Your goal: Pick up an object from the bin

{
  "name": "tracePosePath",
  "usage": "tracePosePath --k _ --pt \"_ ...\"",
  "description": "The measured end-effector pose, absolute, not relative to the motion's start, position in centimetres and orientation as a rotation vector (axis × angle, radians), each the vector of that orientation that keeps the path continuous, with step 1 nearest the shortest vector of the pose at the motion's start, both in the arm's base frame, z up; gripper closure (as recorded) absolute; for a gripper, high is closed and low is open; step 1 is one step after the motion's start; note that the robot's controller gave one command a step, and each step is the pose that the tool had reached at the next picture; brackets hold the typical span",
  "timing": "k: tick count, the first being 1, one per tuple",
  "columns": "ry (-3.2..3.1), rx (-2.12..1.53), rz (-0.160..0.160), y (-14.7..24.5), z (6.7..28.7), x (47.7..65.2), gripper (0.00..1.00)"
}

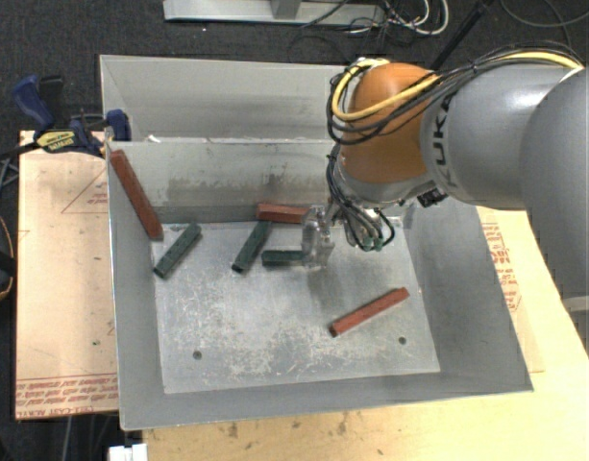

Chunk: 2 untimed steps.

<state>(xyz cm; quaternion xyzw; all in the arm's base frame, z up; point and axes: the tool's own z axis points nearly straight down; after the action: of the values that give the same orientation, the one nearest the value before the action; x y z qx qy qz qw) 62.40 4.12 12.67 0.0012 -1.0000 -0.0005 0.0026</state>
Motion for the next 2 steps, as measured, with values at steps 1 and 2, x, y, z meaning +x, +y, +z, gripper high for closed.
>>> tracePosePath --k 1,2 --pt "-3.144 0.011 -0.002 4.3 12.0 63.1 0.0" --pt "-3.141 0.018 -0.002 4.3 10.0 63.3 0.0"
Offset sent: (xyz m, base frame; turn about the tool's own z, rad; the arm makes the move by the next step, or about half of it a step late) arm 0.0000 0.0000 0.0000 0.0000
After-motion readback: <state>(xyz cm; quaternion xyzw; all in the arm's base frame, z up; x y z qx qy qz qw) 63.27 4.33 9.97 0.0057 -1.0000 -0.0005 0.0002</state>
